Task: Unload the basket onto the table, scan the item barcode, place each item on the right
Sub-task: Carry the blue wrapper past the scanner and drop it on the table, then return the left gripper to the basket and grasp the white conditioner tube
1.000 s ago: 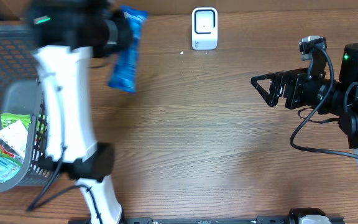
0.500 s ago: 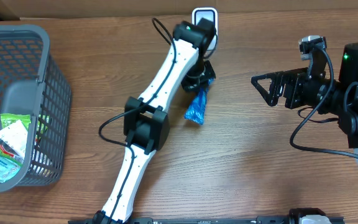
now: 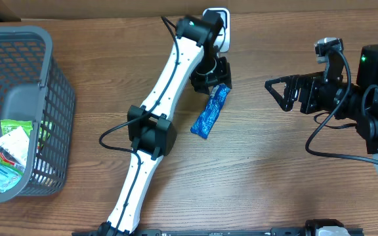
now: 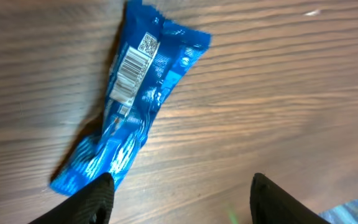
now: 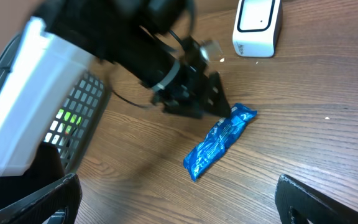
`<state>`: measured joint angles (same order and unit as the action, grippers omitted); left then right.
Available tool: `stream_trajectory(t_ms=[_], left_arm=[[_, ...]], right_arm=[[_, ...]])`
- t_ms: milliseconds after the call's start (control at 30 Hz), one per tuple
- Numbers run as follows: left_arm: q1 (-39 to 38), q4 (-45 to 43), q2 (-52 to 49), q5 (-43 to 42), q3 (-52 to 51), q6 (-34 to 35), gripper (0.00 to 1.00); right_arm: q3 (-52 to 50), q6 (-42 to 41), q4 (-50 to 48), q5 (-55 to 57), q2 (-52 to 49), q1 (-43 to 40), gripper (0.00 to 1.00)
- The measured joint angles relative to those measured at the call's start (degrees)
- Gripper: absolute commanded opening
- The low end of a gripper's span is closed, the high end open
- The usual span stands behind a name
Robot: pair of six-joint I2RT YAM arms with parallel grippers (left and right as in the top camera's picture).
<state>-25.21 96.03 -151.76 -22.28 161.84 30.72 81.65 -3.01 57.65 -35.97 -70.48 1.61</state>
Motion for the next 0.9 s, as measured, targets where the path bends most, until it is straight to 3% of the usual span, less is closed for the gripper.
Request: stream_trajectory(t_ms=[167, 333, 567, 700, 900], left_arm=[[4.3, 0.6, 4.4, 0.9, 14.7, -3.3, 0.65], [10.6, 0.6, 18.4, 5.5, 15.2, -5.7, 0.71], [27.4, 0.5, 38.7, 12.8, 16.7, -10.3, 0.79], [37.4, 0.4, 45.2, 16.2, 11.7, -12.8, 0.83], [56.6, 0.8, 51.1, 23.5, -10.6, -16.1, 0.83]], right_arm=[[0.0, 0.0, 0.2, 0.0, 0.0, 0.0, 1.0], [0.0, 0.0, 0.2, 0.0, 0.0, 0.0, 1.0], [0.0, 0.0, 0.3, 0.0, 0.0, 0.0, 1.0], [0.0, 0.0, 0.8, 0.0, 0.0, 0.0, 1.0], [0.0, 0.0, 1.8, 0.0, -0.1, 0.0, 1.0]])
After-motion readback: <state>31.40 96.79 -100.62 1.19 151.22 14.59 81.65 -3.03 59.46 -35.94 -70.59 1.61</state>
